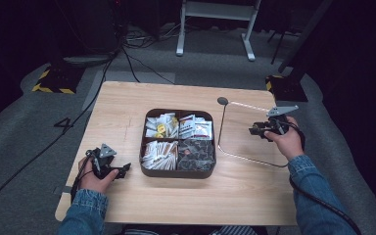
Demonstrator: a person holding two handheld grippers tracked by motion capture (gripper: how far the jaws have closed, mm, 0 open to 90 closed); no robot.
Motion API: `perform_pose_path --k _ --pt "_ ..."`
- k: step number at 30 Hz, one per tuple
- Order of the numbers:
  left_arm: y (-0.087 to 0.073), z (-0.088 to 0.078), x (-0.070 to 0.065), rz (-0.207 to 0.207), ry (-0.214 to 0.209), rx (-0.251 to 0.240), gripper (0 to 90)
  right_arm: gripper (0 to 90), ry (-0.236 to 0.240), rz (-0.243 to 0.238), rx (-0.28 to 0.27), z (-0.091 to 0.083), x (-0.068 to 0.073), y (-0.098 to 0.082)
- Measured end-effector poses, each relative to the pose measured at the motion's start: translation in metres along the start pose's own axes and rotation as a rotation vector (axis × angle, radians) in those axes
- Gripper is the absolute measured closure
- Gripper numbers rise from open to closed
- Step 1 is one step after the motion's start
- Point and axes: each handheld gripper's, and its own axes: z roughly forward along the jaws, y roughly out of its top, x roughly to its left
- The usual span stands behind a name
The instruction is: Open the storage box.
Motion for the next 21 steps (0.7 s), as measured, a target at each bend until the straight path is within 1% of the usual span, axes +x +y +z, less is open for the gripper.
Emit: perform_pose_path --k 12,16,21 --pt "0.000 0.000 0.000 0.001 0.000 0.001 16.0 59.4 0.018 0.001 0.039 0.013 0.002 -0.023" --pt "0.000 0.000 0.000 0.000 -0.001 0.000 15.9 59.4 0.012 0.002 0.058 0.018 0.003 -0.031" --pt "0.000 0.000 0.000 0.000 0.000 0.000 15.9 59.4 0.012 0.015 0.070 0.025 0.003 -0.040"
